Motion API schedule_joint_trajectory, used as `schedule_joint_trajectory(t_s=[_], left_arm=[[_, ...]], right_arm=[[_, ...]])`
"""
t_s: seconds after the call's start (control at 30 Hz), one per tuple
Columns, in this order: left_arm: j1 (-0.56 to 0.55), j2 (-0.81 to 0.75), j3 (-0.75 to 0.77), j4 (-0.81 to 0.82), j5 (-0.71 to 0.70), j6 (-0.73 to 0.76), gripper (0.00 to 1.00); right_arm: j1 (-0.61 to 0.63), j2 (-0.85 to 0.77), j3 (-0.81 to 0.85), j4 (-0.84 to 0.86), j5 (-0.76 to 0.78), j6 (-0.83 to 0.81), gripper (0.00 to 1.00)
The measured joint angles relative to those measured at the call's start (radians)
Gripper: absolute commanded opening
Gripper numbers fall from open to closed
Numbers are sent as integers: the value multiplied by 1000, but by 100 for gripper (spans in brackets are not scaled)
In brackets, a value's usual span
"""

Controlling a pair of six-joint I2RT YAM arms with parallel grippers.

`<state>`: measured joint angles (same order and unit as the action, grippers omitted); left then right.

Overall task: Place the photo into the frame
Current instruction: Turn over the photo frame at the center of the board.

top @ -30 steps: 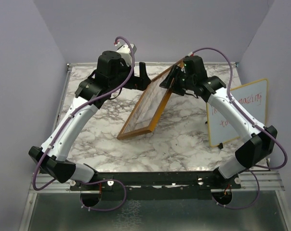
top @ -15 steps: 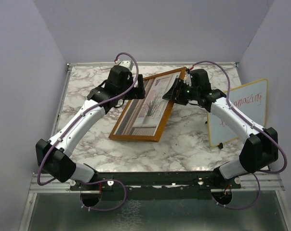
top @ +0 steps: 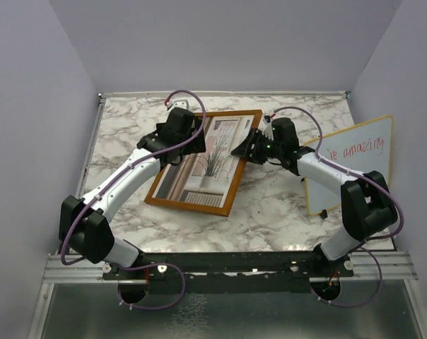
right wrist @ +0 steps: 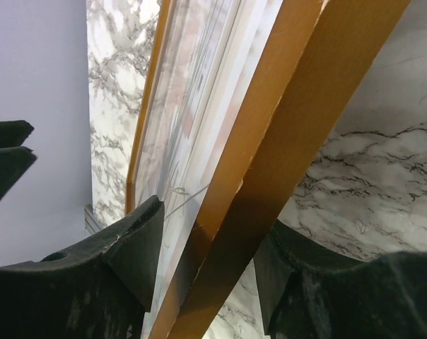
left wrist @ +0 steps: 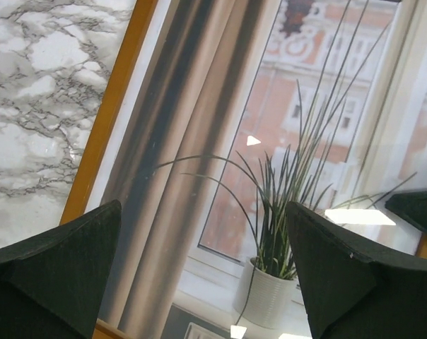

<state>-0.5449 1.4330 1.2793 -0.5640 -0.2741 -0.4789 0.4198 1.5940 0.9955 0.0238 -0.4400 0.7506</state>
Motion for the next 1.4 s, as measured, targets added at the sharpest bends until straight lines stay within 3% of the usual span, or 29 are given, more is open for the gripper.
schedule_joint_trajectory(t_s=[0.13,0.6,1.07,1.2,1.4], left_arm=[[5,43,-19,1,-35,-10,98],[27,103,-29,2,-41,-16,98],[54,104,-41,6,-31,-16,98],[55,90,-51,7,-26,-15,98],[55,-21,-65,5,-22,-14,99]], right_arm=[[0,31,-10,44,2,18,58],[0,108,-34,29,96,43,81],[0,110,53,-237,369,11,81],[0,43,50,-294,418,-22,80],[0,-220,50,-309,436,-128,80]])
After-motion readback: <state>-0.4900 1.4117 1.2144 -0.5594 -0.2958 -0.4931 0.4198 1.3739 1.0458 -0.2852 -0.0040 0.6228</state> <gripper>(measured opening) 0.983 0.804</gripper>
